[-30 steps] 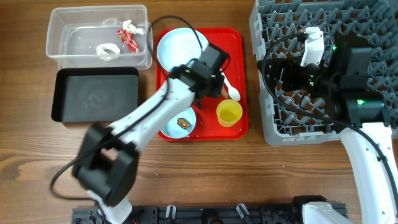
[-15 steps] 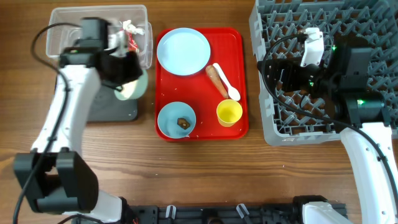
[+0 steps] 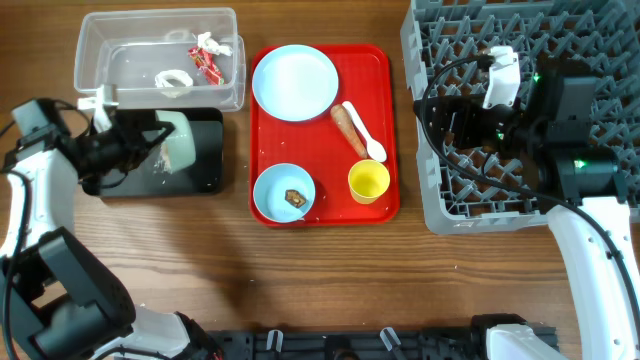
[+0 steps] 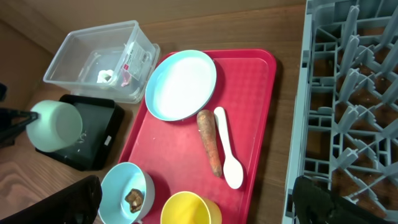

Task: Sort waste into correct bins and load items into the dishwasher rack
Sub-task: 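Tip the green bowl over the black tray to pour out the rice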

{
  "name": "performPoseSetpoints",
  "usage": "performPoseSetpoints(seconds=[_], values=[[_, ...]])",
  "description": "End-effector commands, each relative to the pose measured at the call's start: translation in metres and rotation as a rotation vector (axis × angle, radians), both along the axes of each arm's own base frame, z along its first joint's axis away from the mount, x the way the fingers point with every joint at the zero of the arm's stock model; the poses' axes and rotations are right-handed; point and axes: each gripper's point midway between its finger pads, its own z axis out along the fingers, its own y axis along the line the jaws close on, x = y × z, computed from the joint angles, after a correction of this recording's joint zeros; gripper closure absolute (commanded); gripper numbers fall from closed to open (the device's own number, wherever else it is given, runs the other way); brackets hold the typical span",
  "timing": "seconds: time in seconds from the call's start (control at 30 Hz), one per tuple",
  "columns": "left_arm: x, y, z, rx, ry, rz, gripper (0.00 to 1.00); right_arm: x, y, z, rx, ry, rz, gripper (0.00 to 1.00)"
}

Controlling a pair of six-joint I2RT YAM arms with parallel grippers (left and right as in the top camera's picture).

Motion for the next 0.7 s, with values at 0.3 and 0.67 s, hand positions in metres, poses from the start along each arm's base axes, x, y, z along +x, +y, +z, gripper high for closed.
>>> performPoseSetpoints(seconds=[0.3,0.67], values=[[-0.010,0.017,0.045,-0.387,-0.200,-0.012,0.96,0.004,0.000,0.004,0.007,0.000,-0.009,0.00],[-0.006,0.019,0.051,-0.532,-0.094,0.013,0.96,0.004,0.000,0.004,0.008,0.001,-0.009,0.00]])
